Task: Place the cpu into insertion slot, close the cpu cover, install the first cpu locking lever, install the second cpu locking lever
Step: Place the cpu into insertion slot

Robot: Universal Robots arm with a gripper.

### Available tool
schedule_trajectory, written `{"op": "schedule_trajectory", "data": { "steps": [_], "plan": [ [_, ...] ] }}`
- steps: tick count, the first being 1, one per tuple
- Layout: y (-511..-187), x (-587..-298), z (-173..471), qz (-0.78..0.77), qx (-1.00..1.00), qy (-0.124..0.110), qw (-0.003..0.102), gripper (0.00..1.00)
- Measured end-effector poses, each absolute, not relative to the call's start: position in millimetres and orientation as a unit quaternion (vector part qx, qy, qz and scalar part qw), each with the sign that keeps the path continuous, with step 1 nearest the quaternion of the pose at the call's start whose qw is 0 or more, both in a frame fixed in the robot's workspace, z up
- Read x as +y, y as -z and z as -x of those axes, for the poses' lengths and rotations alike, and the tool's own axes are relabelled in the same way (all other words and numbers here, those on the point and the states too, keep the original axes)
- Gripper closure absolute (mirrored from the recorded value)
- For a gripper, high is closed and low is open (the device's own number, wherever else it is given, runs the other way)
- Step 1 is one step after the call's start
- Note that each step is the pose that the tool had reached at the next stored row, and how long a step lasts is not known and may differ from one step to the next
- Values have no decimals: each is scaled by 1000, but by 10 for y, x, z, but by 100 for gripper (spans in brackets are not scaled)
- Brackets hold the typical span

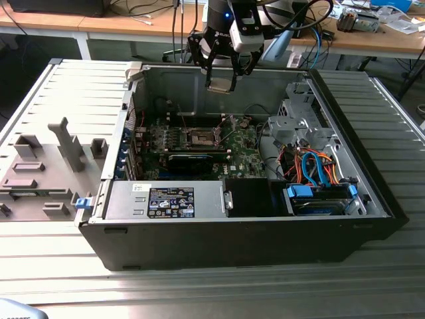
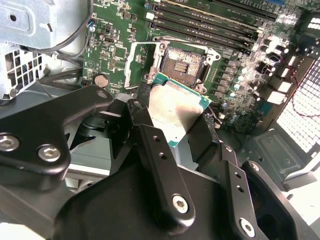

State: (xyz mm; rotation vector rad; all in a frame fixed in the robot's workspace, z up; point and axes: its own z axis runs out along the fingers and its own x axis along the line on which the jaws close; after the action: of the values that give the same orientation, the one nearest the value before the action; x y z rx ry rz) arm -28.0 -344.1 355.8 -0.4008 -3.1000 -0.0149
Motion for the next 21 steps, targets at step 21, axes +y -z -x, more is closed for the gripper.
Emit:
{"op": "schedule_trajectory", "data": {
  "steps": [21],
  "plan": [
    [-3557,-3441,280,136,-991,5,8,45]
  ]
}}
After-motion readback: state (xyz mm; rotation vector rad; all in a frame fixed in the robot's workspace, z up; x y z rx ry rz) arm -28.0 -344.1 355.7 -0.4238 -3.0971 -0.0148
